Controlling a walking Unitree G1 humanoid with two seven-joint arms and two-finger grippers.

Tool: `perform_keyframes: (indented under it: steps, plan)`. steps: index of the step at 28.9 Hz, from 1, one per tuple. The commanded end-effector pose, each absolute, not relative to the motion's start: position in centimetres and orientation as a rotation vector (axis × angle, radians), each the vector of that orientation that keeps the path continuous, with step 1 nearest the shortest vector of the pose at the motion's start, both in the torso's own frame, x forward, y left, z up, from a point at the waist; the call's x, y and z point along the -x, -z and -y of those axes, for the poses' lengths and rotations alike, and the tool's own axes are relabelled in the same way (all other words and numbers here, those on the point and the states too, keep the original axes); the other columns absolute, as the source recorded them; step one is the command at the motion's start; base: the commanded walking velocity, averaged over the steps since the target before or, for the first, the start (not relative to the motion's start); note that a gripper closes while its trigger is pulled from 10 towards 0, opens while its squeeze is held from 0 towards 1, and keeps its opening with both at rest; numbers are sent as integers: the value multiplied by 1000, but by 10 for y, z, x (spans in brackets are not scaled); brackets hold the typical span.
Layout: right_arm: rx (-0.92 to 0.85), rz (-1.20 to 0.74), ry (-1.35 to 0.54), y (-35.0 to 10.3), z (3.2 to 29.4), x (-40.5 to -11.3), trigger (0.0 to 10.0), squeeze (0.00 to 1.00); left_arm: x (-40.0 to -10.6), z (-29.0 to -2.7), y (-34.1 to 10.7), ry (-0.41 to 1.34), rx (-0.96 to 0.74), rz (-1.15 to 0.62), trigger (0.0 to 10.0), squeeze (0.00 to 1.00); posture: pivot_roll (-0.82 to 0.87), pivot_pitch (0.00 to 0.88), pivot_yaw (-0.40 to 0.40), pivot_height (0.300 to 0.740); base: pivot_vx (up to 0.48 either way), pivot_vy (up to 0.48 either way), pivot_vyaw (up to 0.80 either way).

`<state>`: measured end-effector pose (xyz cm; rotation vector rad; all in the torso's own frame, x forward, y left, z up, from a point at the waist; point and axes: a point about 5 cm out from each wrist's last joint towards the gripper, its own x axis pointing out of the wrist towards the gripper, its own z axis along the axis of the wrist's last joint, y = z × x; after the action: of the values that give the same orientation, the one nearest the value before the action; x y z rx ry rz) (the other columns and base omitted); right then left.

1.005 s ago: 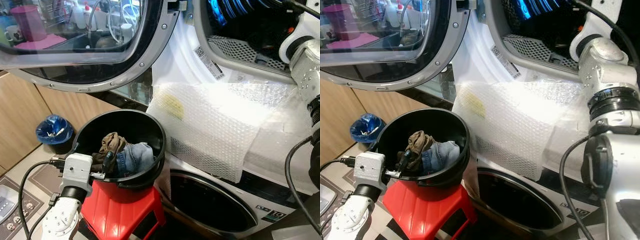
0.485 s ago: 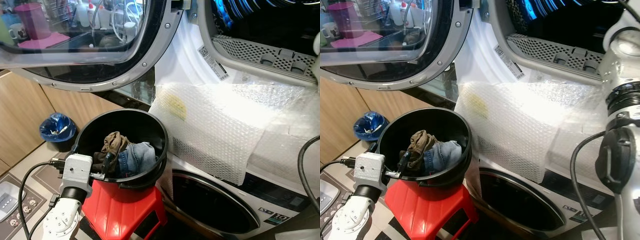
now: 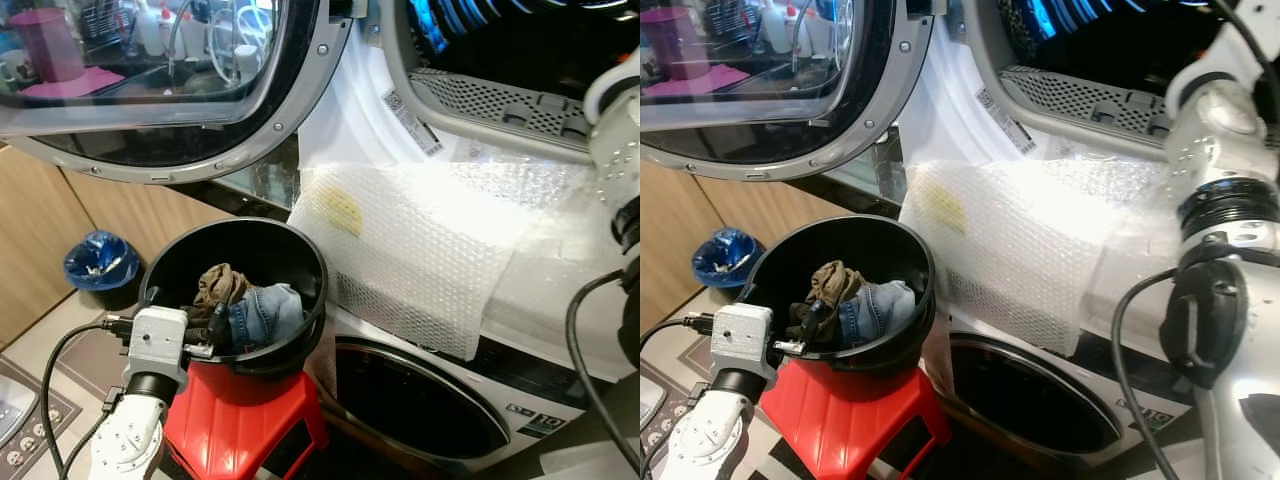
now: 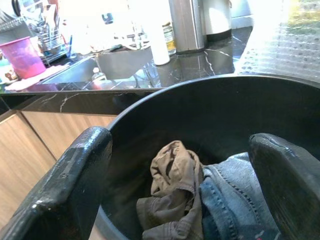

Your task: Clothes washing

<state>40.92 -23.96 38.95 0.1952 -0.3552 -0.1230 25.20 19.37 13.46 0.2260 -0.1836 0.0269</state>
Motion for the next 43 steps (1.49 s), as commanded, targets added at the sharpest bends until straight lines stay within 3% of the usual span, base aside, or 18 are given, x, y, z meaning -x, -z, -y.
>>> perform_keyframes:
  steps: [1,4,6,7,8,10,13,16,17,19,20,22,24,25,36,40,42,43]
  plan:
    - [-264,447,1,-400,232,-407,10000,0,-250,-193,-137,-21,-231,189,10000,0,88,137,11,740,0,0,0]
    - [-341,515,-106,-408,227,-404,10000,0,-250,-193,-137,-19,-230,188,10000,0,83,138,16,740,0,0,0]
    - [-462,627,-320,-420,220,-397,10000,0,-251,-191,-136,-10,-228,187,10000,0,73,136,19,740,0,0,0]
    - [-462,627,-320,-420,220,-397,10000,0,-251,-191,-136,-10,-228,187,10000,0,73,136,19,740,0,0,0]
    - [-478,676,-473,-423,213,-391,10000,0,-252,-190,-136,-5,-226,187,10000,0,73,136,19,740,0,0,0]
    - [-478,676,-473,-423,213,-391,10000,0,-252,-190,-136,-5,-226,187,10000,0,73,136,19,740,0,0,0]
    - [-470,737,-811,-417,196,-371,10000,0,-252,-189,-135,0,-223,186,10000,0,72,139,18,740,0,0,0]
    - [-470,737,-811,-417,196,-371,10000,0,-252,-189,-135,0,-223,186,10000,0,72,139,18,740,0,0,0]
    - [-443,746,-994,-407,188,-351,10000,0,-251,-189,-134,0,-221,185,10000,0,71,134,11,740,0,0,0]
    - [-443,746,-994,-407,188,-351,10000,0,-251,-189,-134,0,-221,185,10000,0,71,134,11,740,0,0,0]
    - [-426,699,-963,-398,233,-371,10000,0,-251,-189,-134,1,-221,183,10000,0,69,133,10,740,0,0,0]
    - [-429,783,-1216,-381,224,-319,10000,0,-250,-189,-133,2,-221,182,10000,0,69,129,9,740,0,0,0]
    - [-452,677,-1574,-354,175,-258,10000,0,-250,-189,-133,3,-222,183,10000,0,69,129,9,740,0,0,0]
    - [-455,598,-1635,-339,166,-247,10000,0,-250,-190,-133,3,-223,184,10000,0,69,129,8,740,0,0,0]
    - [-599,100,-1823,-248,119,-196,10000,0,-250,-192,-134,3,-228,186,10000,0,64,135,11,740,0,0,0]
    - [-530,-223,-1616,-182,112,-197,10000,0,-250,-193,-134,0,-229,186,10000,0,63,138,5,740,0,0,0]
    - [-495,-311,-1397,-142,114,-211,10000,0,-250,-193,-134,-3,-230,188,10000,0,67,140,1,740,0,0,0]
    - [-495,-311,-1397,-142,114,-211,10000,0,-250,-193,-134,-3,-230,188,10000,0,67,140,1,740,0,0,0]
